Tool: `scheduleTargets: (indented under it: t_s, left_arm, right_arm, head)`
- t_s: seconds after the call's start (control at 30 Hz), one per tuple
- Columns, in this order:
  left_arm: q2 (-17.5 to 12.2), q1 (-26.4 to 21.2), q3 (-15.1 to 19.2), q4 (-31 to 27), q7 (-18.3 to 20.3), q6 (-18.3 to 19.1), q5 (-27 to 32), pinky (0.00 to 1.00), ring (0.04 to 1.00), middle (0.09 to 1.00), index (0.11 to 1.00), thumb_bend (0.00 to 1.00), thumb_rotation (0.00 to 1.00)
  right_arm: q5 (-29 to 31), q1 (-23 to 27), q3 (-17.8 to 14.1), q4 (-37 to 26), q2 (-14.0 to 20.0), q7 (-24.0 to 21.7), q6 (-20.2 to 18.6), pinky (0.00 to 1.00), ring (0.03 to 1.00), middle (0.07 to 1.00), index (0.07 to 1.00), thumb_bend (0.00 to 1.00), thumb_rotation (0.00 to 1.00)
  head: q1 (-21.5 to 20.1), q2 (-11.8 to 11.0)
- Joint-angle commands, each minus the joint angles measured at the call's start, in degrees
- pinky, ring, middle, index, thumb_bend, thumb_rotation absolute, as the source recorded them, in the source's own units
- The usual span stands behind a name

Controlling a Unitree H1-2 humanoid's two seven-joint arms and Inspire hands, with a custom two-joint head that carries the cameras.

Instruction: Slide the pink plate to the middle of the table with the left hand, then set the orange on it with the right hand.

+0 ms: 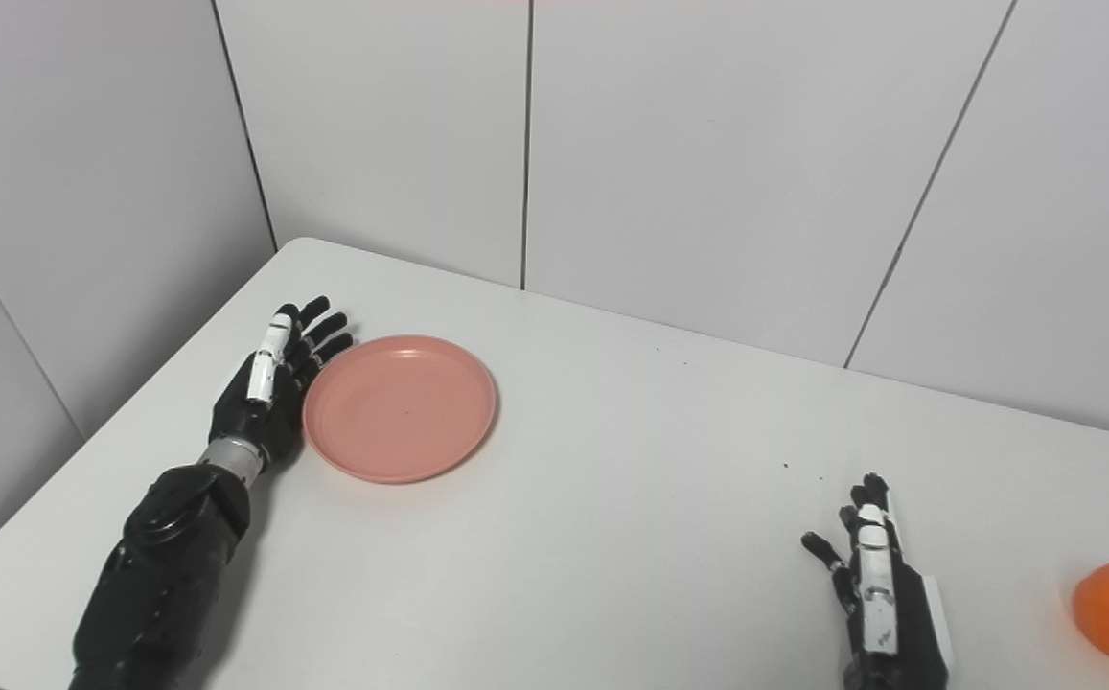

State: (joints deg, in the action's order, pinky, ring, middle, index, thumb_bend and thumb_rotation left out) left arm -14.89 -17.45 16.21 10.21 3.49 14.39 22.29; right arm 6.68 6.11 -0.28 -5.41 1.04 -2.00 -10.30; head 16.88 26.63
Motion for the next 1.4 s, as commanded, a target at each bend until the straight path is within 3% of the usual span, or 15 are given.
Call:
scheduleTargets:
  t_s: [0.0,0.57,0.97,1.37]
  left_arm:
    - [0.8,-1.55,-1.46,-0.92,1.43,0.85,0.13,0.92,0.909,0.905,0.888,0.34,1.0]
    - [3.22,-3.04,-6.22,-1.86,0.31,4.04,-1.42,0.9,0.896,0.892,0.874,0.33,1.0]
    - [4.8,-3.51,-9.81,-0.23,2.13,4.02,-2.36,0.9,0.897,0.898,0.884,0.34,1.0]
    - [6.05,-3.57,-10.97,-0.71,2.25,5.52,-2.32,0.91,0.907,0.904,0.89,0.36,1.0]
  right_arm:
    - [-0.14,0.61,-0.01,-0.75,-0.07,-0.15,-0.12,1.0,1.0,1.0,1.0,0.2,1.0]
    - [-1.19,0.82,0.2,-0.05,-0.59,0.39,0.52,1.0,1.0,1.0,1.0,0.21,1.0]
    - [-1.6,0.67,0.67,-0.37,-0.9,0.42,0.41,1.0,1.0,1.0,1.0,0.23,1.0]
    - [-2.4,0.8,0.55,-0.62,-1.83,1.01,-0.12,1.0,1.0,1.0,1.0,0.21,1.0]
  head:
    - [-0.3,0.16]
    - [-1.44,0.75]
    - [-2.66,1.18]
    - [-3.93,1.9]
